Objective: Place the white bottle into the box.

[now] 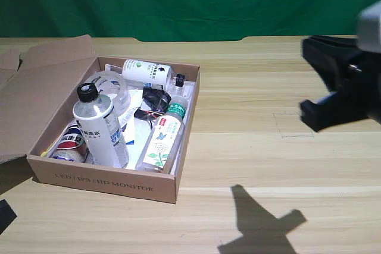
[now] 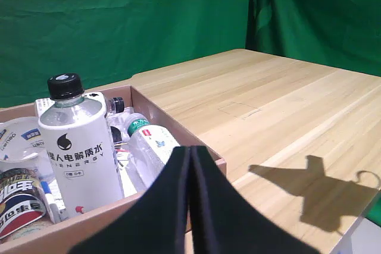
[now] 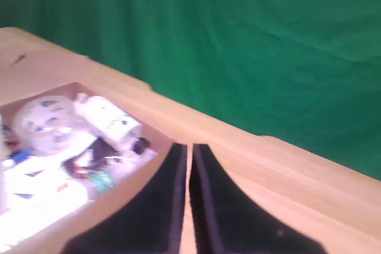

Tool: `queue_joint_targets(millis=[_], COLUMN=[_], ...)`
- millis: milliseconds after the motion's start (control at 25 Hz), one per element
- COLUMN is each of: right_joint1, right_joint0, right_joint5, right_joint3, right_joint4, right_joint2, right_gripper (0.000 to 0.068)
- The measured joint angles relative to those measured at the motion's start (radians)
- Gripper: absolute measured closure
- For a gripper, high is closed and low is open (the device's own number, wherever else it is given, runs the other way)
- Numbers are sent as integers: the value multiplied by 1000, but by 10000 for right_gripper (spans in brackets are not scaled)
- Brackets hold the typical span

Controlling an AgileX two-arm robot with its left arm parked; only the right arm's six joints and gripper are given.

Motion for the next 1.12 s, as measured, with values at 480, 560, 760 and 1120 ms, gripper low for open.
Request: queue_joint_targets(millis=[480, 560, 760, 1120], right_joint1=[-552, -576, -582, -593], right_joint0=[-1, -1, -1, -459], right_joint5=[-52, -53, -86, -110], right_joint3=[234, 241, 218, 119], right_joint4=[406, 453, 520, 65], right_joint2=[276, 278, 278, 337], right_gripper=[680, 680, 680, 680])
